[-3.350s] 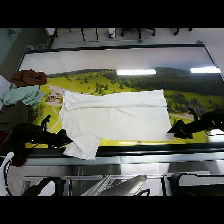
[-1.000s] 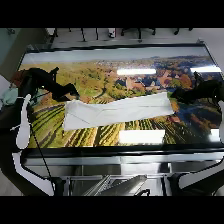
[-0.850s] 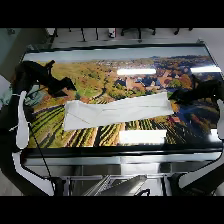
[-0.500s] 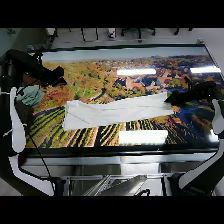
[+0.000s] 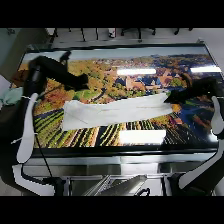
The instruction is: Fold the shirts.
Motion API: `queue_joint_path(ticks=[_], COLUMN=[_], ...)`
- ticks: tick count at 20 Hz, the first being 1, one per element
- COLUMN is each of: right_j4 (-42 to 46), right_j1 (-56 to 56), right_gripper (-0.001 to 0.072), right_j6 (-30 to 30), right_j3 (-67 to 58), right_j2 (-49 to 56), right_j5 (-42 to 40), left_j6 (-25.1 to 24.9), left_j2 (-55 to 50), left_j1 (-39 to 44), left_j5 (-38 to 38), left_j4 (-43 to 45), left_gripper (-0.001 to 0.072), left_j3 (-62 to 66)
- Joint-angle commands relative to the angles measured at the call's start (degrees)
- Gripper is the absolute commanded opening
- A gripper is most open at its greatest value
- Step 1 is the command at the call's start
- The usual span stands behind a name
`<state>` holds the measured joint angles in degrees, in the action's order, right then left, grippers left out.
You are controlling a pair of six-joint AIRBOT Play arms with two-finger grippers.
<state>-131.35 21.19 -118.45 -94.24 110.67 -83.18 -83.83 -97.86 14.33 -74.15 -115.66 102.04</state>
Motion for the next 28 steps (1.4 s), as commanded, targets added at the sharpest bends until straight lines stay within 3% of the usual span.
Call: queue_joint_path(ticks=[1,5,12,17,20,24,28], right_j4=[-1.2,-1.3,-1.4,-1.3,-1.4,-2.9,-6.5], right_j1=[0.2,0.1,-0.1,-0.6,-0.8,-5.3,-18.9], right_gripper=[0.0018,0.0018,0.0019,0.0019,0.0018,0.0019,0.0019], right_j6=[-0.1,-0.1,0.8,2.7,3.9,6.4,10.1], right_j3=[-1.4,-1.4,-1.4,-1.3,-1.3,0.4,2.6], right_j2=[-9.0,-20.3,-30.8,-30.8,-30.6,-30.2,-30.0], right_j5=[-3.5,-9.9,-11.6,-11.5,-11.5,-11.3,-2.1], left_j6=[-0.4,-0.3,0.6,0.9,0.1,-4.2,-4.2], left_j2=[-2.9,-12.6,-30.5,-31.4,-25.6,-8.9,17.1], left_j1=[11.3,21.9,28.4,27.2,23.8,12.3,-4.6], left_j5=[13.7,23.5,22.8,20.9,13.6,-3.5,-5.2], left_j4=[0.0,-0.1,-9.7,-16.0,-16.9,-14.8,-12.8], left_gripper=[0.0014,0.0014,0.0014,0.0014,0.0014,0.0013,0.0013], left_j3=[-6.3,-3.2,15.9,16.8,16.8,16.7,6.5])
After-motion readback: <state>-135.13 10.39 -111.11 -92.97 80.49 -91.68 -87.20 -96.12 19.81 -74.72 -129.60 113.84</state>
